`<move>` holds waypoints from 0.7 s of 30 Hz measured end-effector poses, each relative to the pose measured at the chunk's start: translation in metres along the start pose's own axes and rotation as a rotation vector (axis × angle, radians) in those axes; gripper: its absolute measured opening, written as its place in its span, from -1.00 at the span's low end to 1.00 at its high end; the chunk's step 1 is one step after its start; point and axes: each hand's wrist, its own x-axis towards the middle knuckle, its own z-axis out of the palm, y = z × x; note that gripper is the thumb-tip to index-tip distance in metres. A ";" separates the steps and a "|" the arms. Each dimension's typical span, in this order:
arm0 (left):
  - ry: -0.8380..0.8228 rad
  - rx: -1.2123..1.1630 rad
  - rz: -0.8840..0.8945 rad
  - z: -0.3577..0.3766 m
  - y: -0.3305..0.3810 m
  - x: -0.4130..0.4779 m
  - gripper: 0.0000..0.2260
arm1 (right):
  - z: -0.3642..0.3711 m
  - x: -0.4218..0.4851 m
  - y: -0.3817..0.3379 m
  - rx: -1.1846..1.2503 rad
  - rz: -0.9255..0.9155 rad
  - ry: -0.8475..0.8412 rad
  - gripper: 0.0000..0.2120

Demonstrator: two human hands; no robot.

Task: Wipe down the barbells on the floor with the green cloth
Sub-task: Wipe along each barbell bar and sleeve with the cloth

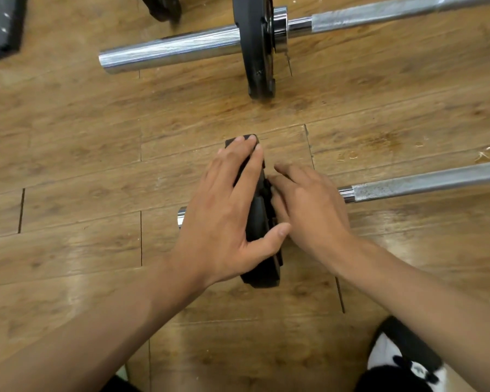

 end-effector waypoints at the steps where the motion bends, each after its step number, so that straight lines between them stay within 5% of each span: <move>1: -0.011 0.014 -0.002 -0.001 -0.001 0.003 -0.18 | 0.000 0.007 0.000 0.034 0.035 -0.023 -0.51; 7: -0.061 0.076 0.006 -0.008 -0.009 0.012 -0.21 | 0.001 -0.036 0.000 -0.035 -0.099 0.067 -0.56; 11: -0.088 0.134 -0.061 -0.011 -0.010 0.029 -0.21 | -0.008 0.028 0.007 -0.024 0.052 -0.121 -0.64; 14: -0.009 0.310 -0.088 -0.013 -0.003 0.029 -0.25 | -0.003 0.018 0.004 0.020 0.016 0.012 -0.67; 18: -0.038 0.195 -0.110 -0.001 0.010 0.016 -0.15 | 0.009 -0.017 0.005 -0.043 -0.100 0.085 -0.58; 21: -0.030 0.156 -0.139 -0.002 -0.001 0.039 -0.17 | -0.002 0.028 0.008 -0.005 -0.022 0.002 -0.63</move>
